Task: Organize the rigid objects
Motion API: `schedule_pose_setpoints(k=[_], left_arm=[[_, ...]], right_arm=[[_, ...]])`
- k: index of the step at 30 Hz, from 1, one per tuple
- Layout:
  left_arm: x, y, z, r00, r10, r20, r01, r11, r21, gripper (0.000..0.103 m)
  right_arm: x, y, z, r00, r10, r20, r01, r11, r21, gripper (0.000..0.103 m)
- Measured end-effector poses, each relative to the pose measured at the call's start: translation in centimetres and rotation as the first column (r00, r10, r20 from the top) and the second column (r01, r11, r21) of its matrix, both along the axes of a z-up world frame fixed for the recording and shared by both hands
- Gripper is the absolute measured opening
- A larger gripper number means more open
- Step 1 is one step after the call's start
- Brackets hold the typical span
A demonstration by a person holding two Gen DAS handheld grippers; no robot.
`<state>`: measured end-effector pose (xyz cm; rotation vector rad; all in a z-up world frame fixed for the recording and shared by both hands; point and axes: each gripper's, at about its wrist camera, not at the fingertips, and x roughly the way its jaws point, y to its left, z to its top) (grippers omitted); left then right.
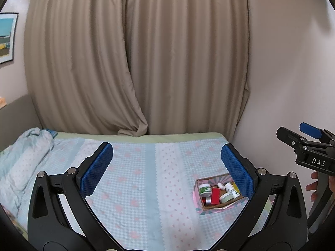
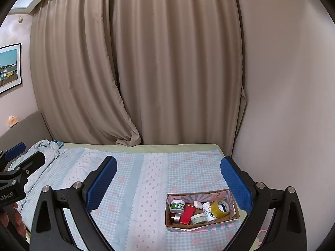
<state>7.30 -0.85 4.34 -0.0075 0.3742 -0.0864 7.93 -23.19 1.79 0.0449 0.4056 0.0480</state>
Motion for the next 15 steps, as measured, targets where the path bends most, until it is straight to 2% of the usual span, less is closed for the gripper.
schedule_pose_setpoints(k=[11,15], left_arm=[[0.11,-0.28,-0.02,1.0,0.007,0.019,-0.007,1.0,0.014,0.103],[0.34,-0.66,-0.05,0.999,0.038,0.031,-0.04,0.998,0.058,0.103]], right_arm=[[0.03,-0.06,0.01,1.0,0.001,0.0,-0.001,1.0,0.001,0.099],[0.05,-0.08,0.0,1.0,0.001,0.0,-0.001,1.0,0.002,0.099]])
